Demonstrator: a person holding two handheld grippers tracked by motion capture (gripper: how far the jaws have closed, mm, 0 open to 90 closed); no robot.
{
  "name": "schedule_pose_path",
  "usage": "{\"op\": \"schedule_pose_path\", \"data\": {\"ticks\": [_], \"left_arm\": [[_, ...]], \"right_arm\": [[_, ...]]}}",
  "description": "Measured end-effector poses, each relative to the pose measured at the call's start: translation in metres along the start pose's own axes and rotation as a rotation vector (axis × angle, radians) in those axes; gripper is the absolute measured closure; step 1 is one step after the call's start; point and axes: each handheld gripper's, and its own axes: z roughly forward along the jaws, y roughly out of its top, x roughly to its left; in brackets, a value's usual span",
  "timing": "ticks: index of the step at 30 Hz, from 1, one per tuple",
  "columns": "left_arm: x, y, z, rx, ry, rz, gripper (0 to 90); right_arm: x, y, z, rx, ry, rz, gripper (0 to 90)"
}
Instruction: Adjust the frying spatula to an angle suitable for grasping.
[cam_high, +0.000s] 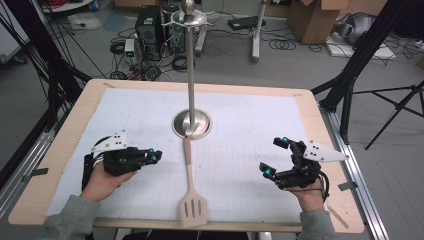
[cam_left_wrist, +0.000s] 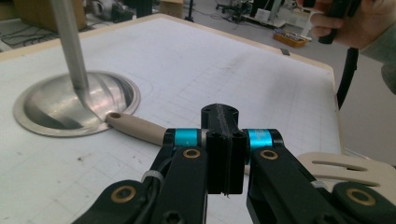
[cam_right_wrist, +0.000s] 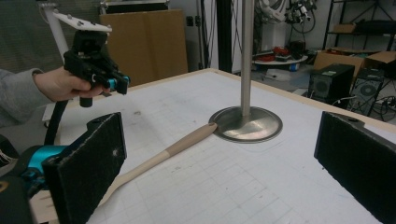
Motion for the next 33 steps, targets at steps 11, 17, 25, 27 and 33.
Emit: {"op": "schedule_pose_path", "data": {"ticks": [11,17,25,27,33], "left_arm": [[-0.003,-0.003,0.03,0.046,0.01,-0.03,89.6],[-0.008,-0.003,0.051,0.078,0.0,-0.016,89.6],[-0.011,-0.008,0.073,0.135,0.013,-0.012,89.5],[-0.011,-0.009,0.077,0.144,0.016,-0.013,89.6],[-0.014,-0.011,0.088,0.181,0.012,0.002,89.5]], "right_arm": [[0.001,-0.002,0.0,0.003,0.037,-0.006,1.1],[0.001,-0.002,0.001,0.012,0.037,-0.001,1.1],[0.001,-0.004,0.002,0.027,0.034,0.001,1.1],[0.001,-0.004,0.002,0.028,0.035,-0.004,1.1],[0.002,-0.004,0.001,0.021,0.044,-0.002,1.1]]}}
